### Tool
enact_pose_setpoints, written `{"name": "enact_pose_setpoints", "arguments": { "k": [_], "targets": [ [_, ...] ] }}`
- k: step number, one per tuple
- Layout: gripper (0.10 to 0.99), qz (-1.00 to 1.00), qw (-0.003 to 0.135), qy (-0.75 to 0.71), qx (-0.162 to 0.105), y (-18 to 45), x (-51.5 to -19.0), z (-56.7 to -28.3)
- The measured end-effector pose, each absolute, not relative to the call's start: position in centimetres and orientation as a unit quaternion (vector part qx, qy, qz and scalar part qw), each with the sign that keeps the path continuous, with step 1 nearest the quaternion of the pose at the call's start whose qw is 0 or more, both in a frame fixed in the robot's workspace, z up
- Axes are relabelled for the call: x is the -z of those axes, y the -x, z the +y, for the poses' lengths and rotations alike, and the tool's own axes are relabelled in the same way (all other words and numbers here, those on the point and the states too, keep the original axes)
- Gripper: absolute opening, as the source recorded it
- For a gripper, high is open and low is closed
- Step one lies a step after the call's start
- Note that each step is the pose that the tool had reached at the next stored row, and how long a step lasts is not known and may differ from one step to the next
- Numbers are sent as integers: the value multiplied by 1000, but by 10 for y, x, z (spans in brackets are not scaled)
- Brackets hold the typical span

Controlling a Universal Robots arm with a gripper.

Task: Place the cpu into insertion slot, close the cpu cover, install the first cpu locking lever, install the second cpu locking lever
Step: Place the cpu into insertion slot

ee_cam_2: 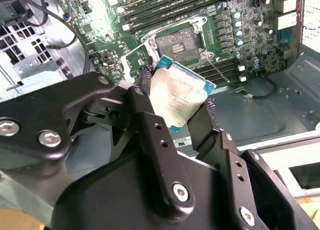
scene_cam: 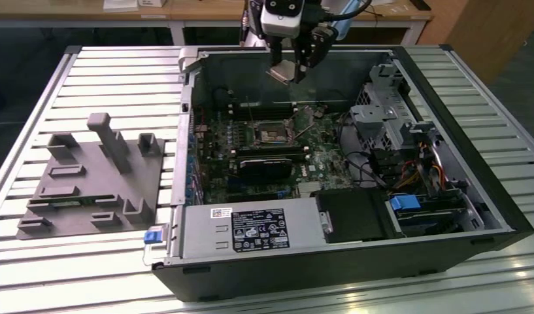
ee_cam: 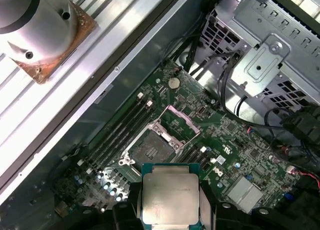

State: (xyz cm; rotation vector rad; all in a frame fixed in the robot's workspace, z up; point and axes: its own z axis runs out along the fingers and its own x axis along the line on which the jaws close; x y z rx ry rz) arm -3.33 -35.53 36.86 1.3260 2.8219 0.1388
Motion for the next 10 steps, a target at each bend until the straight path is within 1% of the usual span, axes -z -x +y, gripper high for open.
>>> {"name": "enact_pose_setpoints", "arguments": {
  "k": [10],
  "targets": [
    [541, 894, 11, -445, -44, 33, -367, -355]
  ]
}}
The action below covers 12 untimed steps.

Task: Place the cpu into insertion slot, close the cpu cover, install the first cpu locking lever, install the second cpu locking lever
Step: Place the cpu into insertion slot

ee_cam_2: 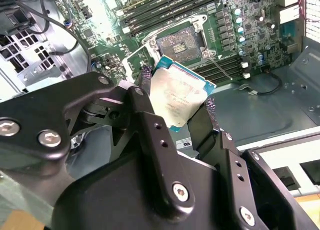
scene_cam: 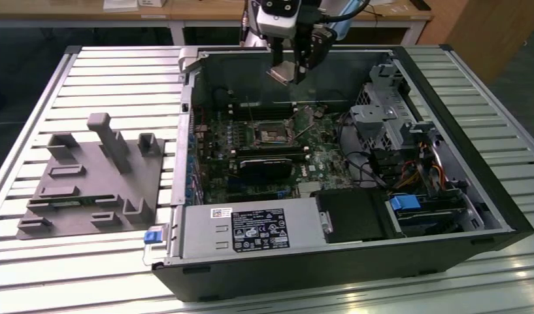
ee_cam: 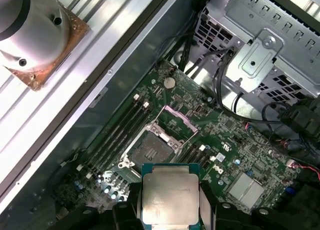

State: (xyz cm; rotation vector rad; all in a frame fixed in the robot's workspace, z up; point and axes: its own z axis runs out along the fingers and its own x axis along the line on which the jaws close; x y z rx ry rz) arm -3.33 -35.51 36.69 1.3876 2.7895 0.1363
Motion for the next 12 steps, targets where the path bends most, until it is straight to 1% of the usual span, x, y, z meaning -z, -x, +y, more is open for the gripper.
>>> {"name": "enact_pose_setpoints", "arguments": {
  "k": [12],
  "targets": [
    [541, 892, 13, -451, -41, 33, -364, -355]
  ]
}}
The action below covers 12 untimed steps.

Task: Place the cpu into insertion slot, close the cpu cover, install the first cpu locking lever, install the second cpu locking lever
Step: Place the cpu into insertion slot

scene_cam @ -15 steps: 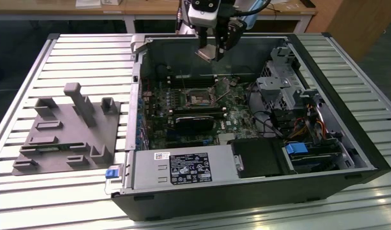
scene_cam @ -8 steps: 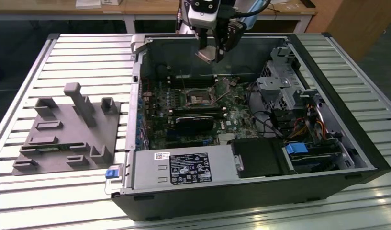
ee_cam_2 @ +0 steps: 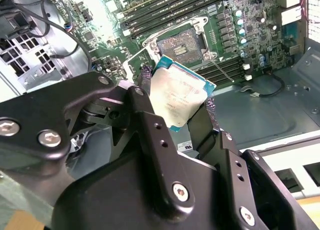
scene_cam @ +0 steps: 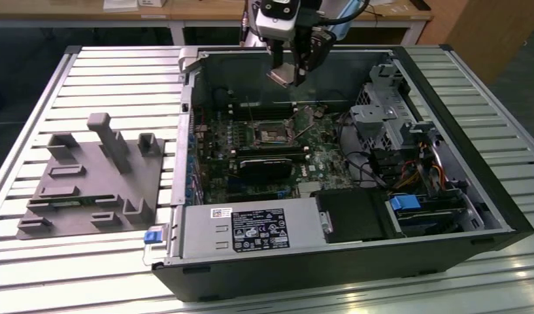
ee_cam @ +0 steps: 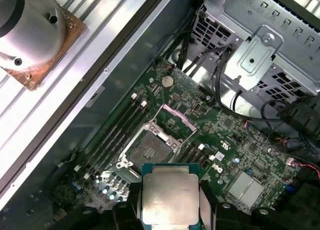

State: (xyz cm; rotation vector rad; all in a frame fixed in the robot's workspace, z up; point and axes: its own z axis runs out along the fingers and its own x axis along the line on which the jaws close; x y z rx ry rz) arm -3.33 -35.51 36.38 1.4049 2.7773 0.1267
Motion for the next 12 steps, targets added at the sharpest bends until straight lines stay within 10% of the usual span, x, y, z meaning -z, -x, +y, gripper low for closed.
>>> {"name": "enact_pose_setpoints", "arguments": {
  "k": [12],
  "targets": [
    [541, 861, 16, -506, -39, 33, -363, -355]
  ]
}}
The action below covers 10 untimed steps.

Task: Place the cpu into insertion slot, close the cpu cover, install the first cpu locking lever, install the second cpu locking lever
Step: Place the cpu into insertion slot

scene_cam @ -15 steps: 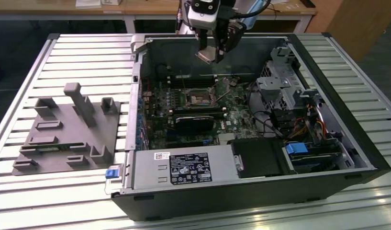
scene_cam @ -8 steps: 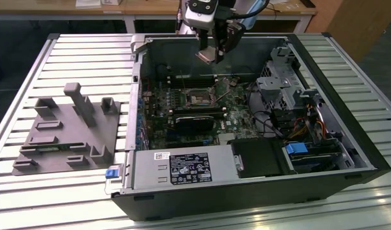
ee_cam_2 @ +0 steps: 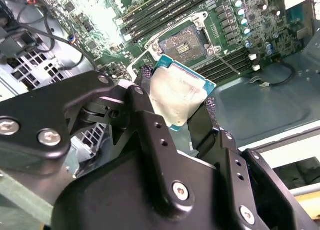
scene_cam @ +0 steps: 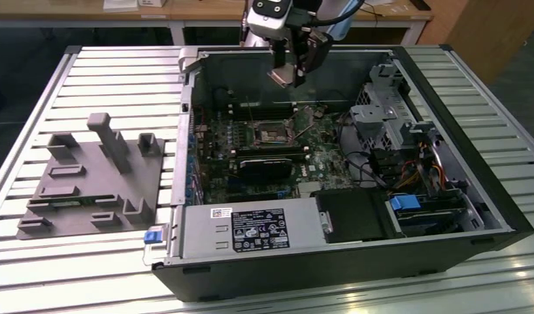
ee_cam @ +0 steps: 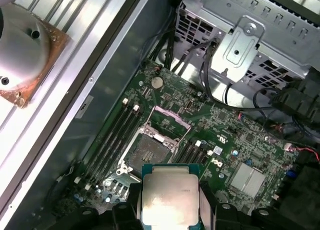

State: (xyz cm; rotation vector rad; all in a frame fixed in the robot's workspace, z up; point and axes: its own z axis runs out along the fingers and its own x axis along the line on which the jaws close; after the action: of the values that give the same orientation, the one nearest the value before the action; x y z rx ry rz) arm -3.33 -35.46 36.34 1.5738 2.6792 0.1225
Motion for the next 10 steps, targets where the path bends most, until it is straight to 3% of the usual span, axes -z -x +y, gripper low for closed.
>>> {"name": "enact_pose_setpoints", "arguments": {
  "k": [10],
  "targets": [
    [541, 852, 17, -522, -39, 33, -362, -354]
  ]
}}
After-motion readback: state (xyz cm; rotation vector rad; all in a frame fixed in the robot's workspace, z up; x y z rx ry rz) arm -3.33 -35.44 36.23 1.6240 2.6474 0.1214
